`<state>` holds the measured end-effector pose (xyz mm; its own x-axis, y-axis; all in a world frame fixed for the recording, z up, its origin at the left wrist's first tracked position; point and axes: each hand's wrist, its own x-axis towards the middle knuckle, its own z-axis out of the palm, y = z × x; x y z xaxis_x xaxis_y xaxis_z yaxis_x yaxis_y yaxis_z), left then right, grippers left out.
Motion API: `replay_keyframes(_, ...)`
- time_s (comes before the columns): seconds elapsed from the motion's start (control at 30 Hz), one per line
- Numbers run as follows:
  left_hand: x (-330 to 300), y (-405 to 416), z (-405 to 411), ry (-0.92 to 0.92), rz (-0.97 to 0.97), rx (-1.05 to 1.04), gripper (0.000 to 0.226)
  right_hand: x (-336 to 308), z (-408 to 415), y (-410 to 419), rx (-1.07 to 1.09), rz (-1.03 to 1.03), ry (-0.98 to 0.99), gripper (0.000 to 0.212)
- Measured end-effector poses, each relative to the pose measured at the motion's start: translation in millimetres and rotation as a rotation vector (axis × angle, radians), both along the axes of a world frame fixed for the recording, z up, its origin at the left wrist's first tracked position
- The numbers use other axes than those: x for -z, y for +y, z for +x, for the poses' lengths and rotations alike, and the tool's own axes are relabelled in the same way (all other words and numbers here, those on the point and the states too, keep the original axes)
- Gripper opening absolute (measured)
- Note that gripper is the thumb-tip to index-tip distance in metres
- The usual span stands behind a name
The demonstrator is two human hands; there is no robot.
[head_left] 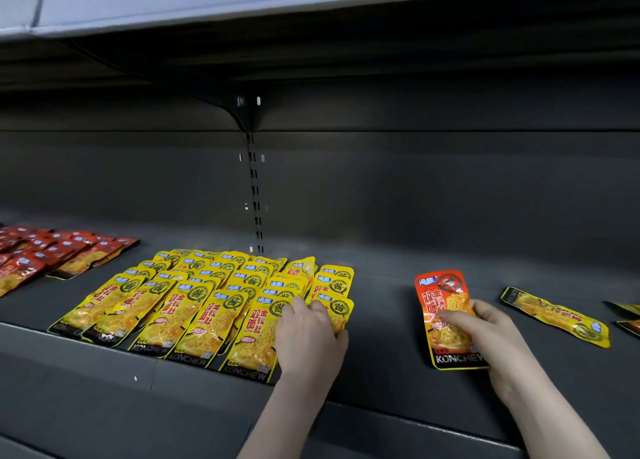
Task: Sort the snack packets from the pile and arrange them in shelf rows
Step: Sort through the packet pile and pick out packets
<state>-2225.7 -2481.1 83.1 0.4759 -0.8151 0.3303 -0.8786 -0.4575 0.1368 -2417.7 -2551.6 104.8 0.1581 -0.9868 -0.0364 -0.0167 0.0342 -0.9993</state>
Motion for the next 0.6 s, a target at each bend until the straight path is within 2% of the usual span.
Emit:
replay_keyframes(0.3,-3,-2,-4,0.048,0.024,-0.034,0.048,2,0,0,-0.015,-0.001,0.009,0.009)
replay_keyframes(0.6,-17,3,-3,0.09,-0.106,0.005,0.044,1,5,2,-0.066,-0.005,-0.025,0.007)
